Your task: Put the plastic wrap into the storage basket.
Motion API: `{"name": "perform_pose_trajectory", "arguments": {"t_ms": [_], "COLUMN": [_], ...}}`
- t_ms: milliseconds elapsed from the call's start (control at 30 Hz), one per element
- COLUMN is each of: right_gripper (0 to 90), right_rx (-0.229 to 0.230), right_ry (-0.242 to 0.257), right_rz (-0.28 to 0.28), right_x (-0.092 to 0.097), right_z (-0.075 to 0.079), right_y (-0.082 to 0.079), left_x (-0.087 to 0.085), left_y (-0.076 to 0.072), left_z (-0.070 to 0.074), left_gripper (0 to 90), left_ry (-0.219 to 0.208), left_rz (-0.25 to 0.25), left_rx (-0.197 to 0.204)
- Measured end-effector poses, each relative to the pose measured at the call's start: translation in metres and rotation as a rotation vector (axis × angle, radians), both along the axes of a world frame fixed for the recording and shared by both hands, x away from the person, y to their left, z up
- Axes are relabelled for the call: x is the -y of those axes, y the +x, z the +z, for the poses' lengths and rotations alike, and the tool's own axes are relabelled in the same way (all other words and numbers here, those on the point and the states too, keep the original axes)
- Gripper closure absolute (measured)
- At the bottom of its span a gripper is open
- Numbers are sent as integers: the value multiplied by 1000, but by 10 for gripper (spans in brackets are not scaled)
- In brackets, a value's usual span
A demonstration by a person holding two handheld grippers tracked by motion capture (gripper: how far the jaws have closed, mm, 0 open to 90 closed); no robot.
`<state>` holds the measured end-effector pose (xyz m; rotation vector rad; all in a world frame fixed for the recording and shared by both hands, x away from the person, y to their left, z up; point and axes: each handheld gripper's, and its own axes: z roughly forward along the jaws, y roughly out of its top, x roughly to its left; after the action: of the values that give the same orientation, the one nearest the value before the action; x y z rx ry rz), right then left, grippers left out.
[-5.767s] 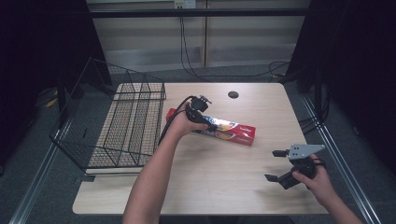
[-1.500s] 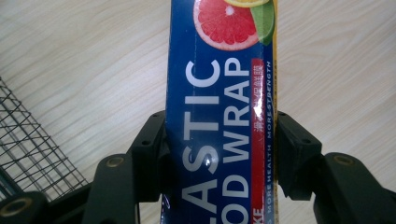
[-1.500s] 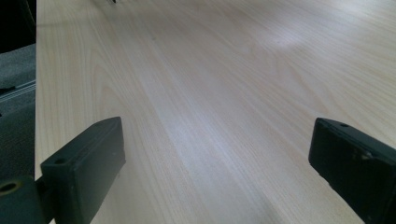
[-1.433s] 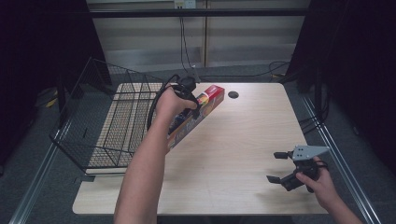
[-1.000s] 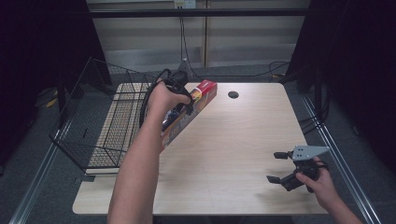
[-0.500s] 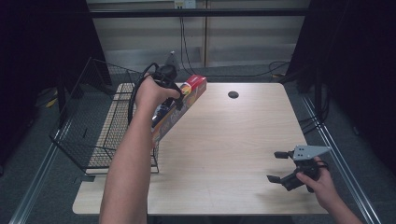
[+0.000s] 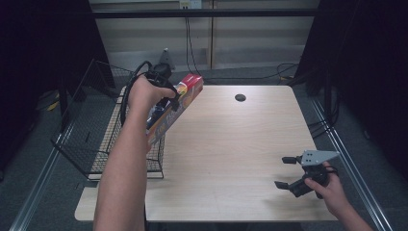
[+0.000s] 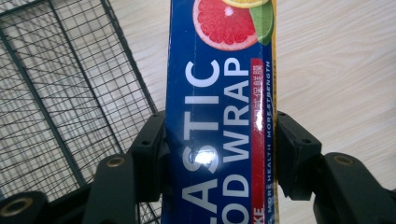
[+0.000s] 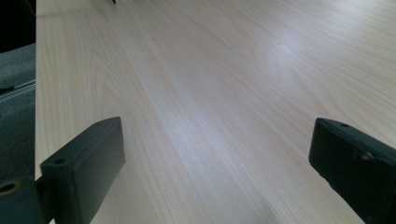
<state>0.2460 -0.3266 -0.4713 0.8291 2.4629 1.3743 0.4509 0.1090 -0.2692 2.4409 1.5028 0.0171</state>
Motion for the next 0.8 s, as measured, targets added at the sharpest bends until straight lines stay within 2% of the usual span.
{"name": "perform_pose_trajectory", "arguments": {"t_ms": [333, 467, 500, 800], "right_gripper": [36, 41, 41, 41], "right_rx": [6, 1, 1, 1], "right_ry": [-7, -16, -20, -19], "right_rz": [-9, 0, 2, 3], "right_x": [0, -1, -1, -1], "right_z": [0, -1, -2, -2], "right_y": [0, 0, 0, 1], "left_x": [-13, -20, -21, -37], "left_y": [-2, -2, -3, -5], "left_z": [10, 13, 14, 18], "left_gripper": [451, 451, 451, 451], "left_ry": [-10, -12, -22, -23], "left_rz": [34, 30, 37, 92], "left_rx": [15, 15, 23, 38]}}
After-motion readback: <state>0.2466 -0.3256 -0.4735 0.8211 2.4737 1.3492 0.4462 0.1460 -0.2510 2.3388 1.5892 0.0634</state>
